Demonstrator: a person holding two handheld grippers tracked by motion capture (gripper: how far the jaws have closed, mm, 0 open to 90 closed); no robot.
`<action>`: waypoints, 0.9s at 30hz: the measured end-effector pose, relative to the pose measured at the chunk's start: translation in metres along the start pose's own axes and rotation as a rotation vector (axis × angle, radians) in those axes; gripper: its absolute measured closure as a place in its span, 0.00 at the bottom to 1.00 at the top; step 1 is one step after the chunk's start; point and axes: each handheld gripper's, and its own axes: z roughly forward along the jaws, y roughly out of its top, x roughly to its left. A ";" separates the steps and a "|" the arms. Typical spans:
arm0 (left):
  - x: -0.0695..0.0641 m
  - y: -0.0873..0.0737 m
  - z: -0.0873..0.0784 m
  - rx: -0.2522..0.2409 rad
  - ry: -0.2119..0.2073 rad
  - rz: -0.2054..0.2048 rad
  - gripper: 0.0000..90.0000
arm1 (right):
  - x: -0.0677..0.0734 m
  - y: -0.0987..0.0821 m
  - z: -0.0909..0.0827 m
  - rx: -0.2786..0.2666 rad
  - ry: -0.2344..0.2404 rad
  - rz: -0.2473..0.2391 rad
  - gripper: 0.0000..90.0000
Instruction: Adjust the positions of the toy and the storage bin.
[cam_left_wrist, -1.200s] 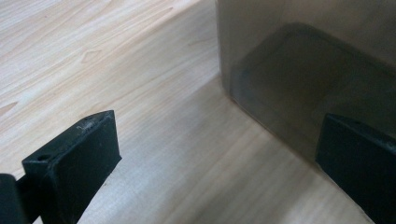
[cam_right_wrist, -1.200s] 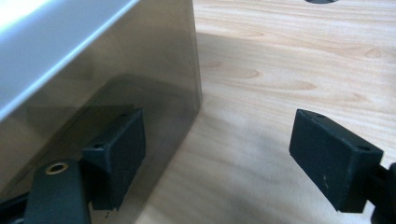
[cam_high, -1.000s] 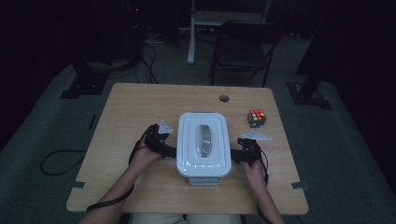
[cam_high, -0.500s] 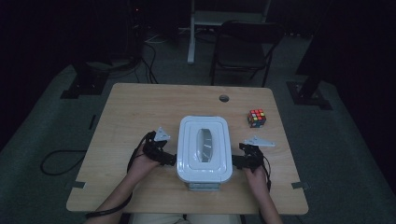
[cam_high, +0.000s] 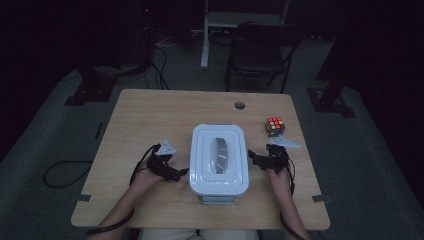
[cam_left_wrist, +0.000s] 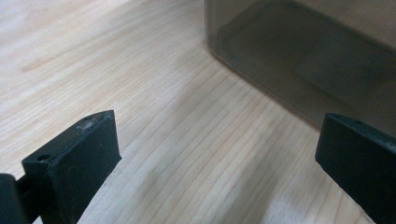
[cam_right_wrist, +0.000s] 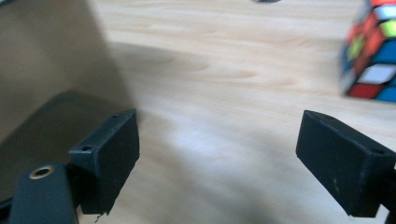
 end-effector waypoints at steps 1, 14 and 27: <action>0.001 -0.002 -0.003 -0.007 0.001 0.000 0.00 | -0.009 0.004 -0.001 -0.020 -0.013 0.017 0.15; 0.015 -0.028 -0.031 -0.003 0.047 -0.057 0.00 | -0.060 0.029 0.002 -0.045 -0.084 0.105 0.13; 0.023 -0.063 -0.060 0.010 0.121 -0.106 0.00 | -0.095 0.050 0.044 0.047 -0.190 0.118 0.13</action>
